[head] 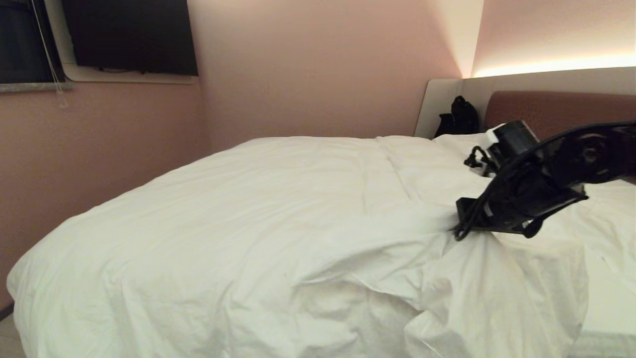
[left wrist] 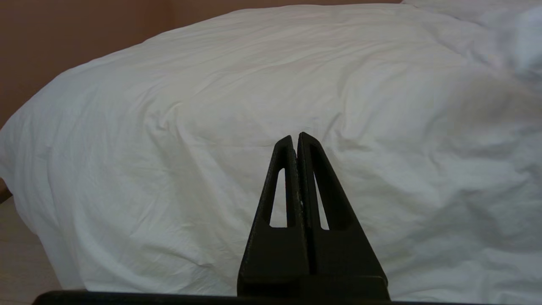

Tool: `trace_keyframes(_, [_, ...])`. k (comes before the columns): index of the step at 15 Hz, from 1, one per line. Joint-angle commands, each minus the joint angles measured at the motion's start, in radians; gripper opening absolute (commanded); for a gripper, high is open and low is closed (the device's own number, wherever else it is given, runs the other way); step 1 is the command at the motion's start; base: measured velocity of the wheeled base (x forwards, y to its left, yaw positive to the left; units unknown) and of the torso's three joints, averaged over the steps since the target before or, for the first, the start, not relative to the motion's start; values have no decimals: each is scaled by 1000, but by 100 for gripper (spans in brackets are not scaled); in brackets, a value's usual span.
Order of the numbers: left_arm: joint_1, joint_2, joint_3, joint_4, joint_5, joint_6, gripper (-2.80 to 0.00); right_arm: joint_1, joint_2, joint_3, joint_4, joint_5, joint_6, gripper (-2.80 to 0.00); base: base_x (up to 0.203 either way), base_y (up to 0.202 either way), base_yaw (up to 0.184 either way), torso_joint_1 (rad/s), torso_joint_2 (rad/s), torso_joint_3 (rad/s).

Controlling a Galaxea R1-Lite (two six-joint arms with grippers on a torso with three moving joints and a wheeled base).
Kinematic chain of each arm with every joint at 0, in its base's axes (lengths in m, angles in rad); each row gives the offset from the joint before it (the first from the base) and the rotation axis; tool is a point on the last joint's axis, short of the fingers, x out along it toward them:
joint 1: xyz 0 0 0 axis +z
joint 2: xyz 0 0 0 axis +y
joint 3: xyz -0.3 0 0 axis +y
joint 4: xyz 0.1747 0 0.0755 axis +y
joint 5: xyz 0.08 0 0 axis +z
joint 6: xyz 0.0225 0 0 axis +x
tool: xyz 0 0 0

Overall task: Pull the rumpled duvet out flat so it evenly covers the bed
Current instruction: Flatten the corners of the folded blanket

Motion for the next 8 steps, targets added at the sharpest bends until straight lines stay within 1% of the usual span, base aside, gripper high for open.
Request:
trace_keyframes(1, [0, 0, 0, 0, 0, 0, -280, -51, -199, 138, 2, 0, -45, -280, 0, 0, 0, 0, 0, 0])
trace_keyframes(4, [0, 0, 0, 0, 0, 0, -280, -108, -337, 289, 0, -1, -88, -280, 0, 0, 0, 0, 0, 0])
trace_keyframes(6, [0, 0, 0, 0, 0, 0, -280, -146, -432, 379, -1, -1, -151, -280, 0, 0, 0, 0, 0, 0])
trace_keyframes(8, [0, 0, 0, 0, 0, 0, -280, -166, -477, 441, -1, -4, -188, -280, 0, 0, 0, 0, 0, 0])
